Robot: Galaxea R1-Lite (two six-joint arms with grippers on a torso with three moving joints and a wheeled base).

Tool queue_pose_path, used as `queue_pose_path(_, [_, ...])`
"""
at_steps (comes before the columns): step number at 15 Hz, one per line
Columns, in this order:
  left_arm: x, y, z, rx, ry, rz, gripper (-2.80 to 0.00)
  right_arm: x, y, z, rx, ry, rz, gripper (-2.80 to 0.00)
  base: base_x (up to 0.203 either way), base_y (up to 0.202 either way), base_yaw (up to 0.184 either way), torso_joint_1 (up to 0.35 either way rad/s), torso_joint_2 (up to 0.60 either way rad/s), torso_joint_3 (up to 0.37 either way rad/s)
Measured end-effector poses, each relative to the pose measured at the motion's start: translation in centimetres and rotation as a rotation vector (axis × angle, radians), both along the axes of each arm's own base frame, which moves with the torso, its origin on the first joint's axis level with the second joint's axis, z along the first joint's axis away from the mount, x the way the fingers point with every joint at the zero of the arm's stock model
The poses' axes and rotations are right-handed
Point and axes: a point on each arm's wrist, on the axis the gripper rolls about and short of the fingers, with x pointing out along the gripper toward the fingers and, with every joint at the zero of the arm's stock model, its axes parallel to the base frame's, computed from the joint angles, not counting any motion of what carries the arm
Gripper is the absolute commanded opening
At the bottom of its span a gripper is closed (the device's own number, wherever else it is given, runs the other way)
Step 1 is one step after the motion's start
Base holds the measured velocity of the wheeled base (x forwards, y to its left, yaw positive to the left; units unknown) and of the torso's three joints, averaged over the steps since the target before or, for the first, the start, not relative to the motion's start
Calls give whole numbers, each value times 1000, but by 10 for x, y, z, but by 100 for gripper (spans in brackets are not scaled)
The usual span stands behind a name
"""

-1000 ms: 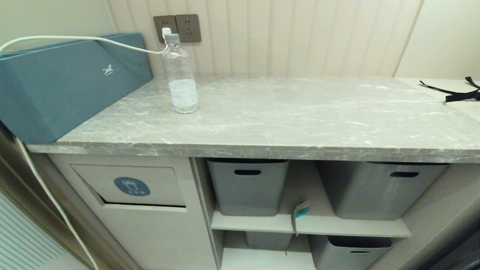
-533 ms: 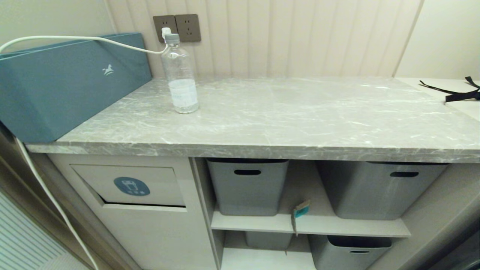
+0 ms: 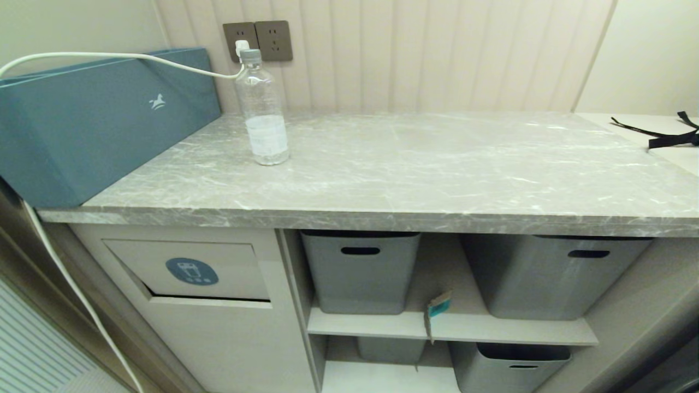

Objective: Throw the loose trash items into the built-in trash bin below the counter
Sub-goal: Pick up the garbage

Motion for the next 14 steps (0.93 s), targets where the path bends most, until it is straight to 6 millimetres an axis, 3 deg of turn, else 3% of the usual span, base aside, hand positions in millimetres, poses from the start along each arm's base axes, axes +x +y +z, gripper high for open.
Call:
queue_pose_path(4, [4, 0, 15, 10, -135, -67, -280, 0, 0, 0, 0, 0, 0, -280, 0, 0, 0, 0, 0, 0])
queue_pose_path(10, [1, -1, 12, -35, -132, -156, -280, 0, 0, 0, 0, 0, 0, -280, 0, 0, 0, 0, 0, 0])
queue_pose_path(14, [-15, 0, 2, -26, -219, -164, -280, 0, 0, 0, 0, 0, -1, -280, 0, 0, 0, 0, 0, 0])
